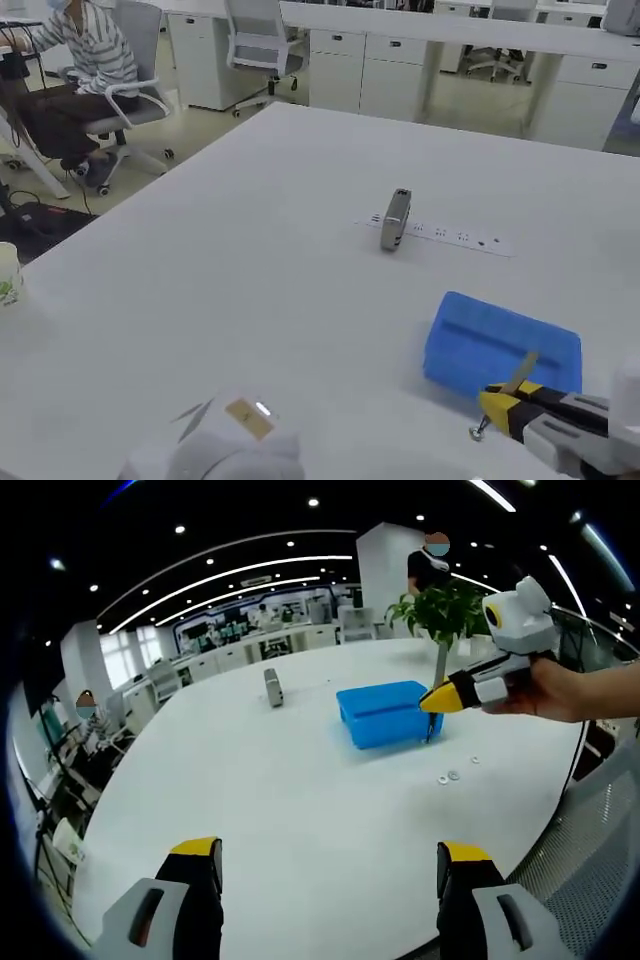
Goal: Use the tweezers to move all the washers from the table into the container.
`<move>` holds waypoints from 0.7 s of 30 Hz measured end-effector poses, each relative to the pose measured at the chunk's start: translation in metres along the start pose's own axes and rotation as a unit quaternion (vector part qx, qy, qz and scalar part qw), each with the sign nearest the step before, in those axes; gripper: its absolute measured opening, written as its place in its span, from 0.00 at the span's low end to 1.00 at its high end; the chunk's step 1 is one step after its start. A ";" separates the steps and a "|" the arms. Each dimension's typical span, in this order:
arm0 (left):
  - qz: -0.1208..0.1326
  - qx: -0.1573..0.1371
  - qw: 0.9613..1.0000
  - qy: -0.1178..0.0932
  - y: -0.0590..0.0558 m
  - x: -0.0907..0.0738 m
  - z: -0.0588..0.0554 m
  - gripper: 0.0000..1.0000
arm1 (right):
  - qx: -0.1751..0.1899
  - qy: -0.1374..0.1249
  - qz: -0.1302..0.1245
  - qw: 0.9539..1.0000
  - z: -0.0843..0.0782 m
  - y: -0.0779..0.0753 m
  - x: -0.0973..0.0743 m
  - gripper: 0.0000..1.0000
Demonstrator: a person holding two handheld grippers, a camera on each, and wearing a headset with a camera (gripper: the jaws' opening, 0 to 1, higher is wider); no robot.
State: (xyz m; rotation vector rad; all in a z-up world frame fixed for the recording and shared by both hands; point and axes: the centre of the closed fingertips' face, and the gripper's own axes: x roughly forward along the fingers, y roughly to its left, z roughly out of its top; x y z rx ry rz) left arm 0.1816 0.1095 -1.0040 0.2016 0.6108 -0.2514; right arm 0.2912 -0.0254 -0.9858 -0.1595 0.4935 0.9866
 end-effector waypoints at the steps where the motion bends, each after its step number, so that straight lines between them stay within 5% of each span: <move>1: 0.000 0.000 1.000 0.000 0.000 0.000 0.000 0.90 | 0.000 -0.001 -0.001 1.000 0.002 -0.001 0.000 0.02; 21: 0.005 0.009 1.000 0.006 0.001 0.000 -0.002 0.89 | -0.029 -0.010 -0.005 1.000 0.030 -0.019 0.009 0.02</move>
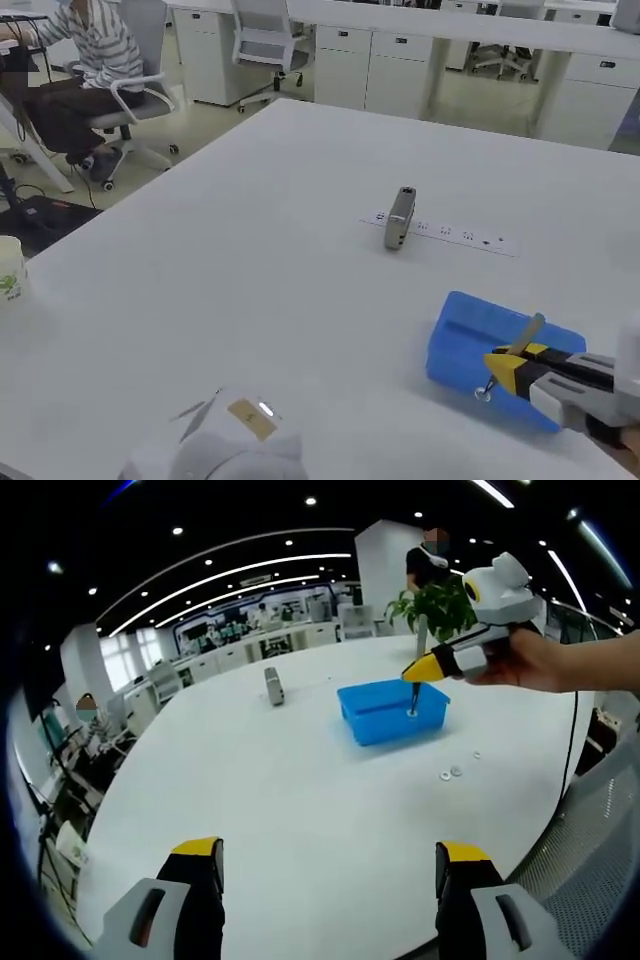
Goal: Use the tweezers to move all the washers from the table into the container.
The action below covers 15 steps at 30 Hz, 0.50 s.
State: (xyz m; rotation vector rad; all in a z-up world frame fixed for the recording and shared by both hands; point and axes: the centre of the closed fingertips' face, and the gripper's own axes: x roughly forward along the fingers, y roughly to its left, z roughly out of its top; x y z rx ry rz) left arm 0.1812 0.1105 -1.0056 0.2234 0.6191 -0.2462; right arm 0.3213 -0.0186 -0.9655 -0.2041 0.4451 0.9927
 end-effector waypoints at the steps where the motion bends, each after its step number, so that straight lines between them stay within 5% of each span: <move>1: -0.001 0.003 1.000 0.002 -0.001 0.000 -0.001 0.89 | 0.000 0.000 0.000 1.000 0.001 -0.002 0.001 0.02; 15: -0.004 0.002 1.000 0.006 -0.001 0.001 -0.002 0.89 | -0.013 -0.011 -0.021 1.000 0.020 -0.035 0.021 0.02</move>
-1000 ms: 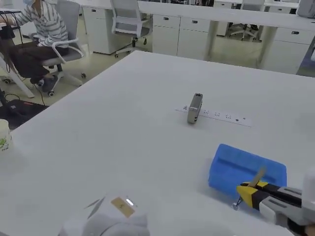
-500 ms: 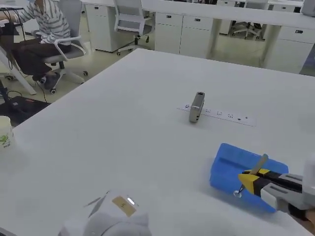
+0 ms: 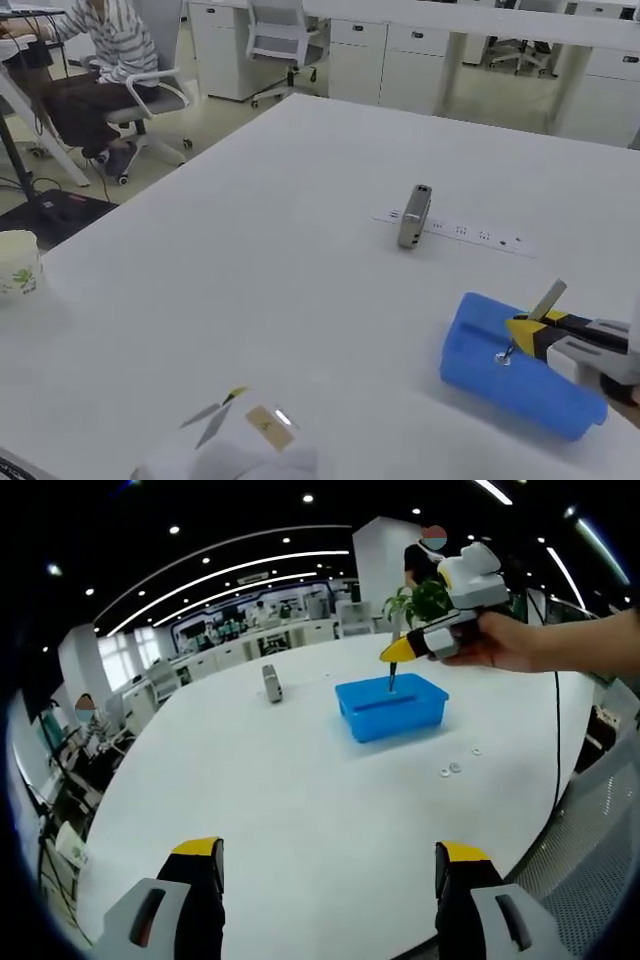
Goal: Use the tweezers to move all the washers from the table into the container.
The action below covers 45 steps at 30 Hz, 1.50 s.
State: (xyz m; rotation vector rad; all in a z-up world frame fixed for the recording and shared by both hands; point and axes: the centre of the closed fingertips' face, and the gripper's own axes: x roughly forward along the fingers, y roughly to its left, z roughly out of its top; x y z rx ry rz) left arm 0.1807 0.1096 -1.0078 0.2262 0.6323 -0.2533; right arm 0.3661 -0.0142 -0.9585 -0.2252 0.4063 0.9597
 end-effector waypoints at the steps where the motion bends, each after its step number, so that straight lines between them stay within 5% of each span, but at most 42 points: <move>1: 0.000 0.000 1.000 -0.001 0.000 0.000 0.000 0.89 | 0.000 0.000 0.000 1.000 0.000 0.000 0.001 0.02; 24: 0.019 -0.010 1.000 -0.008 0.009 -0.003 0.002 0.87 | 0.005 0.041 -0.012 0.999 -0.048 -0.013 0.039 0.02; 45: 0.023 -0.006 1.000 0.000 0.010 -0.002 0.000 0.86 | 0.016 0.059 -0.022 0.998 -0.057 -0.017 0.041 0.03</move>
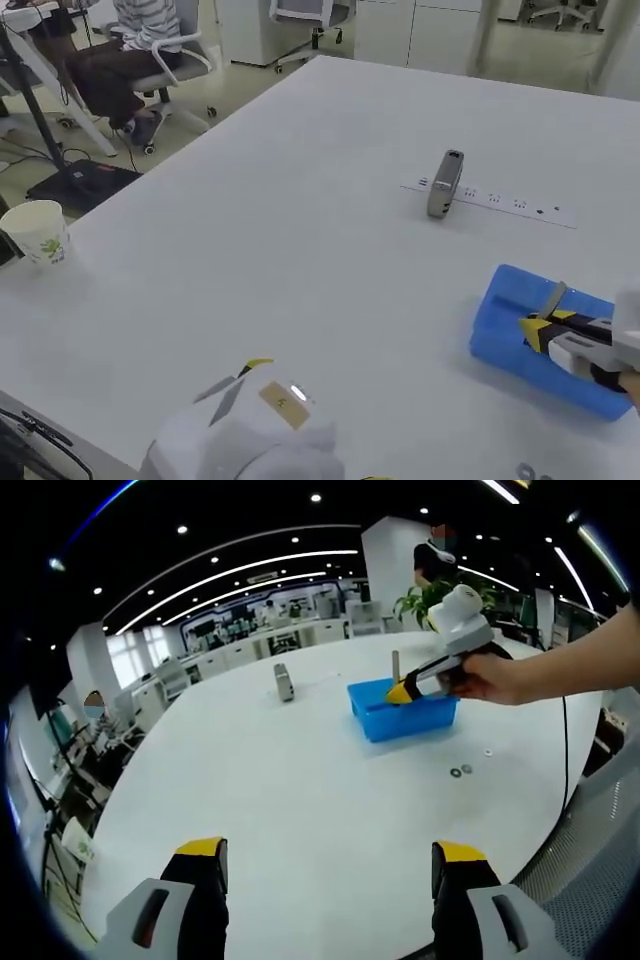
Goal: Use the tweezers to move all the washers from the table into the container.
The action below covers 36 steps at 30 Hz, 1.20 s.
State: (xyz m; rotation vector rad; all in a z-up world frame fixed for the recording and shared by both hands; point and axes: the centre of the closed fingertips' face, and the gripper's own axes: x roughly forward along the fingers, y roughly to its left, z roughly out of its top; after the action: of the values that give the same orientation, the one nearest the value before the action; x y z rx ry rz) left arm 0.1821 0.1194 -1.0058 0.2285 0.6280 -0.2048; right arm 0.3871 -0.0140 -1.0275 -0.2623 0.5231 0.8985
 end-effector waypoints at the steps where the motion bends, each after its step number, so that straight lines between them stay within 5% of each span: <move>1: 0.000 -0.001 1.000 -0.001 0.000 0.000 0.000 0.85 | 0.001 0.000 -0.001 1.000 0.001 -0.001 -0.001 0.03; 10: -0.006 -0.001 1.000 -0.005 -0.002 0.000 0.002 0.86 | 0.016 -0.029 -0.003 0.999 0.021 -0.001 -0.018 0.03; 21: -0.011 -0.002 1.000 -0.009 -0.004 0.000 0.003 0.86 | 0.021 -0.067 0.009 0.997 0.038 0.021 -0.055 0.03; 36: -0.016 -0.005 1.000 -0.014 -0.005 -0.001 0.004 0.86 | 0.044 -0.051 0.040 0.997 -0.001 0.062 -0.086 0.03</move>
State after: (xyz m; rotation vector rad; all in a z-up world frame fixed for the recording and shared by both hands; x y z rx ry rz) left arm 0.1827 0.1139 -1.0025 0.2064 0.6042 -0.2346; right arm 0.2937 -0.0356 -0.9823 -0.1147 0.4790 0.9590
